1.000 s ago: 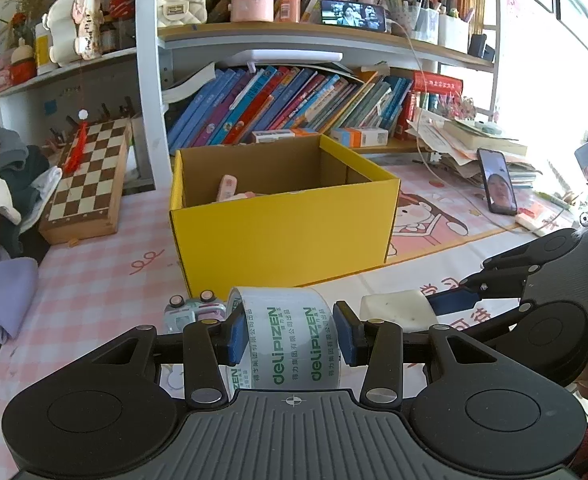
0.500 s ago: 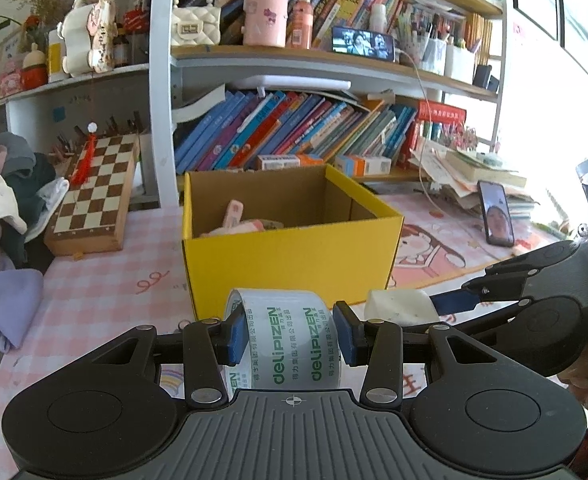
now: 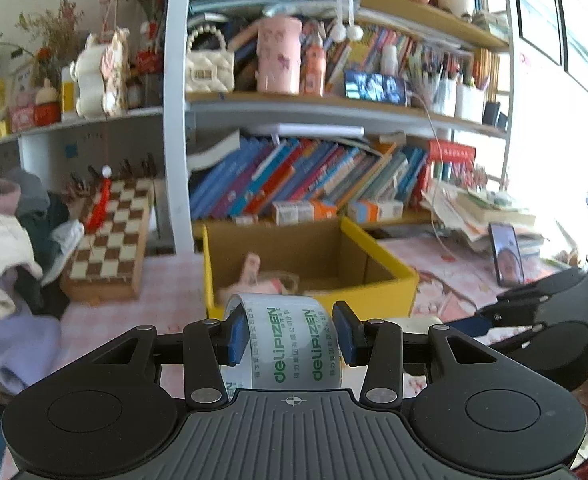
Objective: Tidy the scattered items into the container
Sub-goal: 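Lift the tape roll and white block toward the yellow box with both grippers, then lower the white block into the box and open the right gripper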
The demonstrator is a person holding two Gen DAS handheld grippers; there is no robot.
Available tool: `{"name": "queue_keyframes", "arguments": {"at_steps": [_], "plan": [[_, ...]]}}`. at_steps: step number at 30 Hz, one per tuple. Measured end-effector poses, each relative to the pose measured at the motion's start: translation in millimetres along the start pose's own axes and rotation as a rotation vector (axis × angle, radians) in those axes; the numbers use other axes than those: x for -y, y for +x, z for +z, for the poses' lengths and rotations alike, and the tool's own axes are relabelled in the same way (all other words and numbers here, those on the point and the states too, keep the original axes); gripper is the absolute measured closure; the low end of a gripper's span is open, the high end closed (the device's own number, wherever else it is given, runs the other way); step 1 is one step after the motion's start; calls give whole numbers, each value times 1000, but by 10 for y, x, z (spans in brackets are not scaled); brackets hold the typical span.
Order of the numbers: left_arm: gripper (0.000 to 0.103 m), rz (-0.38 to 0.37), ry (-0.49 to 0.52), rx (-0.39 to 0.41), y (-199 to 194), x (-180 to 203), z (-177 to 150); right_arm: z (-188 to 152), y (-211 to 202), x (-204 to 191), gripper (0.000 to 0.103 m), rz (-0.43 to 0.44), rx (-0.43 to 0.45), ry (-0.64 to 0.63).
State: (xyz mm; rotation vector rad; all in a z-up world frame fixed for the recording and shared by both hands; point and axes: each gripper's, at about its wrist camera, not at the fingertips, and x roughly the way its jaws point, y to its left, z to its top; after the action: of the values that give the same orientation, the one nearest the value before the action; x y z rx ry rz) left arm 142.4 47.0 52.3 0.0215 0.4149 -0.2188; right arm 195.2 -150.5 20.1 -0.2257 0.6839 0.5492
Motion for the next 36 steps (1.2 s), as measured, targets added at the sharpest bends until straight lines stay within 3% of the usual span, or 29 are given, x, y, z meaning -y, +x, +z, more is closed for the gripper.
{"name": "queue_keyframes", "arguments": {"at_steps": [20, 28, 36], "plan": [[62, 19, 50, 136, 331, -116, 667, 776, 23, 468, 65, -10, 132, -69], [62, 44, 66, 128, 623, -153, 830, 1123, 219, 746, 65, -11, 155, -101], [62, 41, 102, 72, 966, -131, 854, 1391, 592, 966, 65, 24, 116, -98]]}}
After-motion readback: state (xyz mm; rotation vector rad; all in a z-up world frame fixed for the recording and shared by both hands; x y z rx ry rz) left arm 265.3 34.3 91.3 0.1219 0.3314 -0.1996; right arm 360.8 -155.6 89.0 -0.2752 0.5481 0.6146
